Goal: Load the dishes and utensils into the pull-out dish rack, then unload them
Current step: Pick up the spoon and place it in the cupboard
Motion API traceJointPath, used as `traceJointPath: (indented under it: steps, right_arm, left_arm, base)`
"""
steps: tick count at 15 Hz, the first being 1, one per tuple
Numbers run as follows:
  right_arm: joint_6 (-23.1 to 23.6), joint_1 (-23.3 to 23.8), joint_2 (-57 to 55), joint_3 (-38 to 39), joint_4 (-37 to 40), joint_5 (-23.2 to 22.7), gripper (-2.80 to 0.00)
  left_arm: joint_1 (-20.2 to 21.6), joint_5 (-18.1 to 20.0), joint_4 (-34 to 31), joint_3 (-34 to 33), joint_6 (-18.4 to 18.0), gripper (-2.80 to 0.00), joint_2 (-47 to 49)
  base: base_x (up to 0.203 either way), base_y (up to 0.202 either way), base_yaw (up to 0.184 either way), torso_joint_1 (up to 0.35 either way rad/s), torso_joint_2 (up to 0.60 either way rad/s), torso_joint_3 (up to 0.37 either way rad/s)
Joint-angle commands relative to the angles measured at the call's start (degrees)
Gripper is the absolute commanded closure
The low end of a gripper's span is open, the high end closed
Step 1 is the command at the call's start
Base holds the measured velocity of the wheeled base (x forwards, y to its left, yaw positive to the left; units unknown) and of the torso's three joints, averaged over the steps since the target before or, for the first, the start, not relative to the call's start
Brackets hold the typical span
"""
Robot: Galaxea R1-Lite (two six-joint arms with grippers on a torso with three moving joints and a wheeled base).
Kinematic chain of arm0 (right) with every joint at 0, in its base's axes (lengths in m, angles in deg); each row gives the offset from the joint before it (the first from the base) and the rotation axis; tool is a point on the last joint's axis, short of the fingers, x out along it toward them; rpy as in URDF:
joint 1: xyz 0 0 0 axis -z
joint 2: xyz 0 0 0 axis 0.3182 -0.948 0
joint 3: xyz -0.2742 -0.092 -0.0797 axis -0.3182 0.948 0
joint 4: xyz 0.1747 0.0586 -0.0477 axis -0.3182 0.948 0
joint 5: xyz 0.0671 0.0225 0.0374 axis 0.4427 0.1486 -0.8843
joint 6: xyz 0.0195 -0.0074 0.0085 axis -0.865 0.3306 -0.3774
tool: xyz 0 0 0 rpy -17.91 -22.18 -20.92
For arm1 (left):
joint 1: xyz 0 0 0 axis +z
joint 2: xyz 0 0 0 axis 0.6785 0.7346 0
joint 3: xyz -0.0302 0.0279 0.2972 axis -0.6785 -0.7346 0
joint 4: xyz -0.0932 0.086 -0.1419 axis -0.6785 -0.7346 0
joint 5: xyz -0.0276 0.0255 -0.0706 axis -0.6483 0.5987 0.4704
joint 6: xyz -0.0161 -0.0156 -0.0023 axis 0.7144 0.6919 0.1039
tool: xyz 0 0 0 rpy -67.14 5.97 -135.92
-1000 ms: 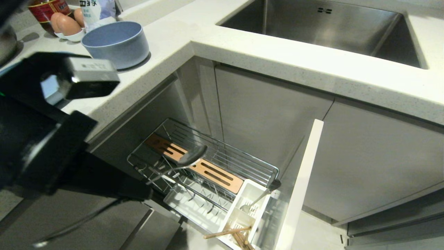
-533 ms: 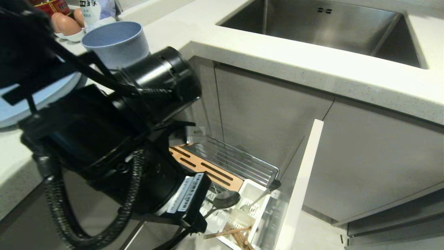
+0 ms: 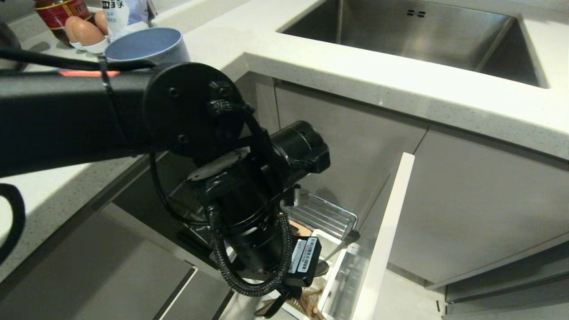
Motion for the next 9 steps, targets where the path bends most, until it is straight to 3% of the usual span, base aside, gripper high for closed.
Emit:
traceJointPath:
  steps: [1,9]
  right_arm:
    - [0.0,0.0,0.0,0.0,0.0,0.0,0.0]
    - [0.0,0.0,0.0,0.0,0.0,0.0,0.0]
  left_arm:
    - [0.4,0.0,-0.6,2.0,0.1,0.0,4.2]
    - [2.7,0.1,0.8,4.6,-3.6,0.0,9.5]
  base:
    - [0.0,0.0,0.0,0.0,0.0,0.0]
    - [0.0,0.0,0.0,0.0,0.0,0.0]
